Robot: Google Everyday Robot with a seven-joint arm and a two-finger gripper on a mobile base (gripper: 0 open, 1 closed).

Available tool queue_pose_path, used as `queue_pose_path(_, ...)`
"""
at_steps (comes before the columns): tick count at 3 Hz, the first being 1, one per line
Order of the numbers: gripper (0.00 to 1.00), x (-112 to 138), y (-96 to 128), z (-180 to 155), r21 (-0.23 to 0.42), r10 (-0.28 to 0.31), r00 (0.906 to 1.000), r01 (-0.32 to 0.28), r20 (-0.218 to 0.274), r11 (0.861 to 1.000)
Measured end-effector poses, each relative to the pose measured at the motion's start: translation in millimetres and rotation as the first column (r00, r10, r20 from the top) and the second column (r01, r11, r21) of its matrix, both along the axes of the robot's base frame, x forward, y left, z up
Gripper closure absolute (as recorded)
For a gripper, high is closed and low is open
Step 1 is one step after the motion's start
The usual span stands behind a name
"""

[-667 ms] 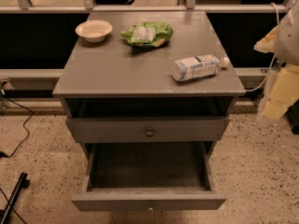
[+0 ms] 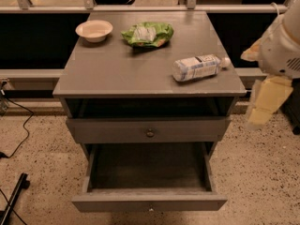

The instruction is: Close middle drawer

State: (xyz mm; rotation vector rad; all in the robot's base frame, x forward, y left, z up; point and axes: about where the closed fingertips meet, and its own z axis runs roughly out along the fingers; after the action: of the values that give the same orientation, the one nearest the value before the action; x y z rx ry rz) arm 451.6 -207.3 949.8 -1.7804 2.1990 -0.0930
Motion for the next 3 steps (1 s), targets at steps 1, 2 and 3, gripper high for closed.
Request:
queue_pose_path(1, 0.00, -8, 20, -42, 0.026, 0.084, 0.9964, -0.084, 0.014, 0.996)
queue_pose_path(2, 0.00, -38, 18, -104, 0.083, 0.122, 0.9922, -0.124, 0.028, 0.989)
queue_pose_path(3, 0.00, -51, 2, -133, 0.074, 0.092, 0.9951, -0.095, 0.037, 0.993)
